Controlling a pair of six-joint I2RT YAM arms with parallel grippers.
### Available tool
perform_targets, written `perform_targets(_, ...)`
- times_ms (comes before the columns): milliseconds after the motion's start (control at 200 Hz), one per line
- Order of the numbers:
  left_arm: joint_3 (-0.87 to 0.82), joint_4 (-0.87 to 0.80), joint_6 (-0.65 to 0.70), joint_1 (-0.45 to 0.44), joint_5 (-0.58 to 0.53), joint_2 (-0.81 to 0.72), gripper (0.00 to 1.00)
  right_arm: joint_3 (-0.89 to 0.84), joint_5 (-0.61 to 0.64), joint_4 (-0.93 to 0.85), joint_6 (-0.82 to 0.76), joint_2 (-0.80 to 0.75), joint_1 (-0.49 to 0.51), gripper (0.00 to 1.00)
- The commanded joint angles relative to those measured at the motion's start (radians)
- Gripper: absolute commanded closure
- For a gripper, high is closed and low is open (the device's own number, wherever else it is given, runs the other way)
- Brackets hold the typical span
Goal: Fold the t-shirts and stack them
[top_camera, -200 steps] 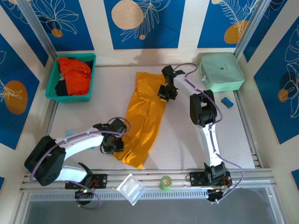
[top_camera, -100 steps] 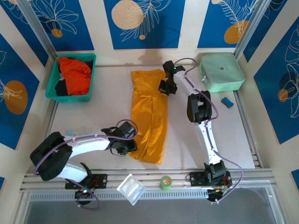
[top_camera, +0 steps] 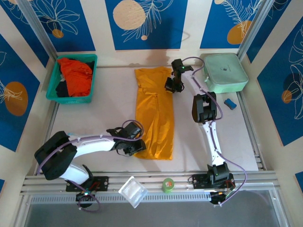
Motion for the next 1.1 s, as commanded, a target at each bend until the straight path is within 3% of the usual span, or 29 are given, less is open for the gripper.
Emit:
perform_targets(0,0.069,-0.135,0.042,-0.014,-0.044,0.006,0.56,-0.040,-0.004,-0.085,-0.028,0.009,0.003,0.97)
perform_targets(225,0.109,-0.152,0.061,-0.022,-0.053,0.000,0.55,-0.136,-0.003,-0.066,-0.057,-0.189,0.010,0.76)
perform_targets(500,0.023,-0.167,0.027,-0.015,-0.130,-0.063,0.55,-0.696,0.016,0.108,-0.074,-0.627,0.112,0.59)
perform_targets(785,-0.118,0.048,-0.048,-0.018,-0.044,-0.045,0.58,-1.062,0.056,0.155,-0.017,-0.880,0.339,0.62)
perform_targets(1006,-0.114,0.052,-0.062,-0.043,-0.051,-0.085,0.59,-1.192,0.087,0.172,0.084,-0.956,0.511,0.67)
perform_targets(1096,-0.086,-0.041,-0.056,-0.055,-0.080,-0.138,0.59,-1.216,0.117,0.152,0.125,-0.965,0.591,0.68)
